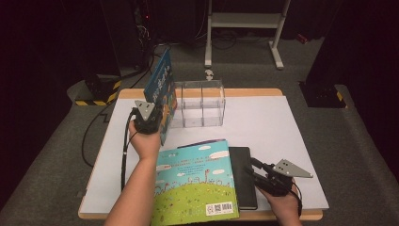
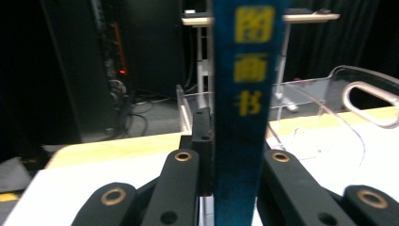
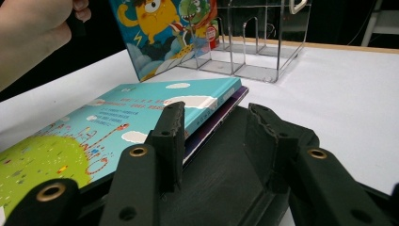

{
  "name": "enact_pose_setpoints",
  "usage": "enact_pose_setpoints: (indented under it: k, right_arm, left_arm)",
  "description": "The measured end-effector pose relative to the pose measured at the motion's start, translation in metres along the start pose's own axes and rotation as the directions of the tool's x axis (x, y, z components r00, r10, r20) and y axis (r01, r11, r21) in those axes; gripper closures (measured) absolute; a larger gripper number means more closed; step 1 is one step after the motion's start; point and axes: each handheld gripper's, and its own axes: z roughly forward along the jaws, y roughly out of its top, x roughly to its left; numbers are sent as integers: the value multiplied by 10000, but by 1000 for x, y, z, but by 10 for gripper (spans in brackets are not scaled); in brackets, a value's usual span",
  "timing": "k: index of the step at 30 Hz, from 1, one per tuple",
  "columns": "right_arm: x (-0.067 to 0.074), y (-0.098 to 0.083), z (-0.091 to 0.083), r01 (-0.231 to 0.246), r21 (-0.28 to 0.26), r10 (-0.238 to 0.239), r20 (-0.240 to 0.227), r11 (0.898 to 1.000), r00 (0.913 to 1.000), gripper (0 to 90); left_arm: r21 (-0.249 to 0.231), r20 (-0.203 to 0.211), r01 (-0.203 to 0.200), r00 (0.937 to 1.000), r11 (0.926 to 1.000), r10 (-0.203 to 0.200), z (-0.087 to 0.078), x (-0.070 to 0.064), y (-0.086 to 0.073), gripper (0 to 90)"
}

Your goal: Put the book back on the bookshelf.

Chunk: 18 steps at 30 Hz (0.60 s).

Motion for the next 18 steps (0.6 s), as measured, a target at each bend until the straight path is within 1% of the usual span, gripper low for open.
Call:
enact_pose_setpoints:
  k: [2, 3, 6, 7, 11, 12, 13, 15, 17, 18]
  right_arm:
    - [0, 0, 0, 5, 9, -5, -12, 10000, 10000, 577]
    - [0, 0, 0, 4, 10, -4, -19, 10000, 10000, 577]
    - [1, 0, 0, 0, 1, 0, -42, 10000, 10000, 577]
    - [1, 0, 0, 5, -5, -5, -48, 10000, 10000, 577]
    - [1, 1, -1, 23, -41, -23, -44, 10000, 10000, 577]
    - [1, 1, -1, 18, -52, -18, -49, 10000, 10000, 577]
    - [1, 1, -1, 20, -52, -20, -49, 10000, 10000, 577]
    - [1, 1, -1, 26, -42, -26, -40, 10000, 10000, 577]
    - [0, 0, 0, 19, -39, -20, -46, 10000, 10000, 578]
    - [0, 0, 0, 21, -34, -21, -49, 10000, 10000, 578]
  left_arm:
    - [-62, -292, -14, 9996, 10000, 12, 0, 0, 0, 804]
    - [-135, -399, 203, 9990, 9997, -208, 0, 0, 0, 803]
    - [-132, -399, 194, 9990, 9997, -199, 1, 0, 0, 804]
    - [-110, -429, 109, 9990, 9999, -113, 1, -1, 0, 803]
    - [-109, -508, 105, 9986, 9999, -110, 1, -1, 0, 803]
    - [-126, -522, 52, 9986, 9999, -58, 1, -1, 0, 803]
    - [-135, -547, -125, 9984, 9998, 117, 1, -2, -1, 801]
    - [-182, -530, -186, 9984, 9997, 177, 1, -2, -1, 798]
    - [-223, -530, -154, 9985, 9996, 142, 2, -2, -1, 799]
    - [-212, -518, -213, 9985, 9995, 202, 2, -2, -1, 800]
